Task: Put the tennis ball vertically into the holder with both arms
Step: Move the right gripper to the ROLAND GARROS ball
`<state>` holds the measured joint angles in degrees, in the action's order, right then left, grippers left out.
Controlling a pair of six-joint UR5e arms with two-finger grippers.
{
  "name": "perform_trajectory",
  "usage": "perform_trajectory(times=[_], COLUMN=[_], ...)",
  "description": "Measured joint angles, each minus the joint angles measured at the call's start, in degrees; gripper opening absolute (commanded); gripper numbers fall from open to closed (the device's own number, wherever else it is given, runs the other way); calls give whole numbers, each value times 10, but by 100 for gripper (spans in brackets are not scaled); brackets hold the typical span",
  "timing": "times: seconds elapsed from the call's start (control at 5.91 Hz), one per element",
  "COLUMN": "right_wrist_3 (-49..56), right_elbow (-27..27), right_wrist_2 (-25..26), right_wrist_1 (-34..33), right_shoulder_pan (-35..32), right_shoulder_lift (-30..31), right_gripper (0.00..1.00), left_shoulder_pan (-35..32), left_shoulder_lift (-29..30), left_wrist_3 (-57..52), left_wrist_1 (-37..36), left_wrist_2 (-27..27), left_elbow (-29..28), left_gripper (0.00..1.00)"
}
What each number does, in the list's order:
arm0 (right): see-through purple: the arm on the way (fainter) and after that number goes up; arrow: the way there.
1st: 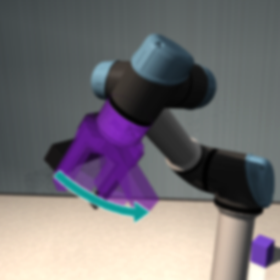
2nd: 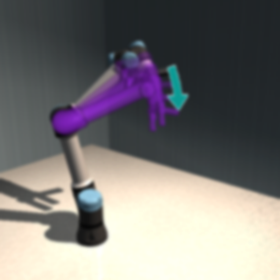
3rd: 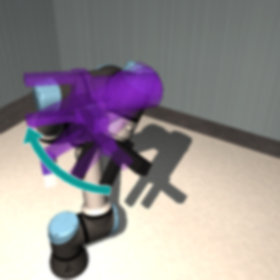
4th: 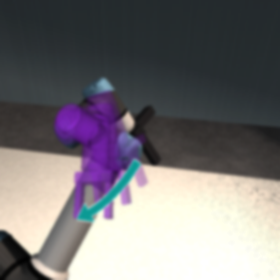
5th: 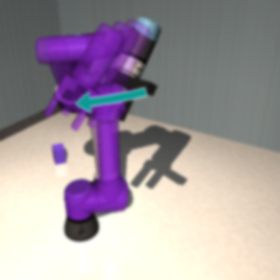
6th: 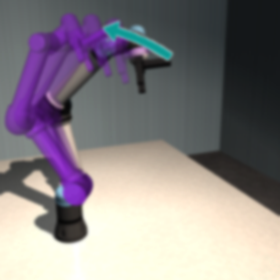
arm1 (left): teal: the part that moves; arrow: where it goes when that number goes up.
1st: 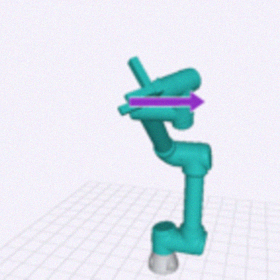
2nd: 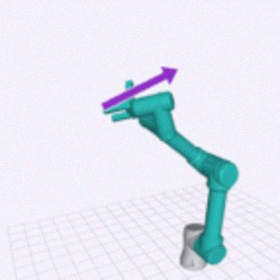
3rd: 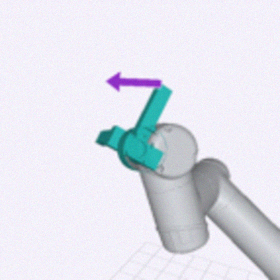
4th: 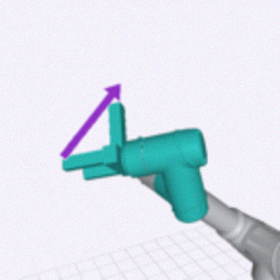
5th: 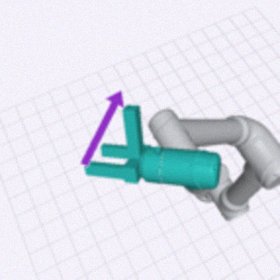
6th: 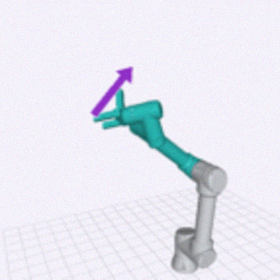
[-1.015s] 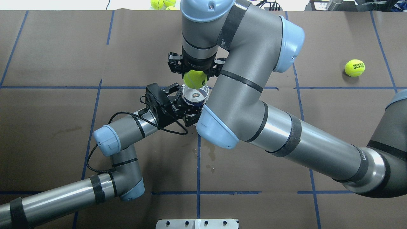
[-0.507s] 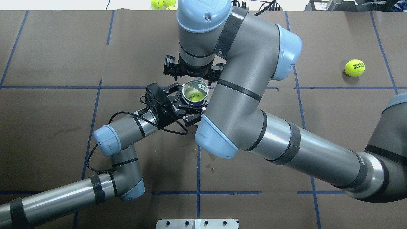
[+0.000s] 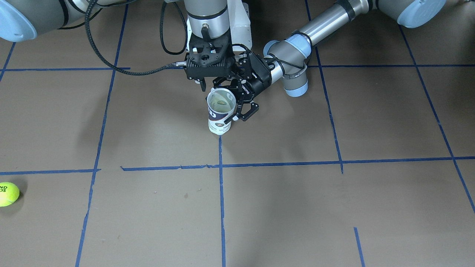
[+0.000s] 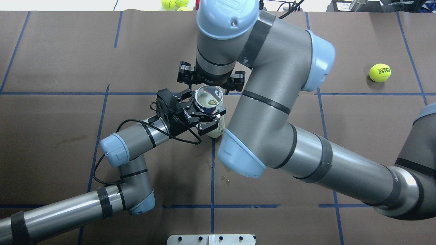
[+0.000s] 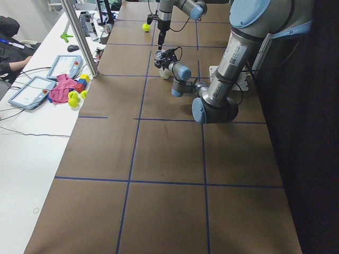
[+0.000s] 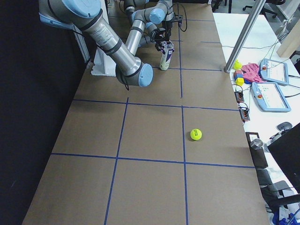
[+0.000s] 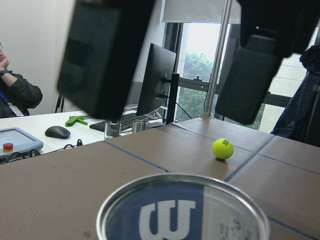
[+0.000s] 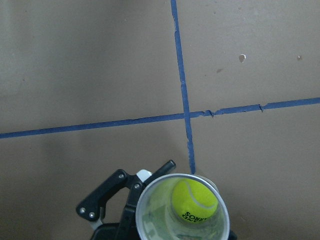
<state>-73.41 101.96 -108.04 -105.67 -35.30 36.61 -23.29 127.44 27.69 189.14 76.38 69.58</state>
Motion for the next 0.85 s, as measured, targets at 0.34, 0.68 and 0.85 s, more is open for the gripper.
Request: perform_trajectory(times=[0.34,0.68,0.85], right_wrist_3=[28,100,163], right_elbow=[52,68,73], right_wrist_2=[-18,-64,-86], right_wrist_1=[-1,-1,-1], right_shoulder_pan=[-24,-80,-117], right_shoulder_lift=[47,93,126], right_gripper=[100,100,99], left_shoulder_pan=[0,1,1], left_shoulder_lift=[0,0,0], left_wrist_3=[0,1,0], left_wrist_1=[0,0,0], left_wrist_2=[0,1,1], left_elbow=[0,0,0], left_gripper=[92,92,92])
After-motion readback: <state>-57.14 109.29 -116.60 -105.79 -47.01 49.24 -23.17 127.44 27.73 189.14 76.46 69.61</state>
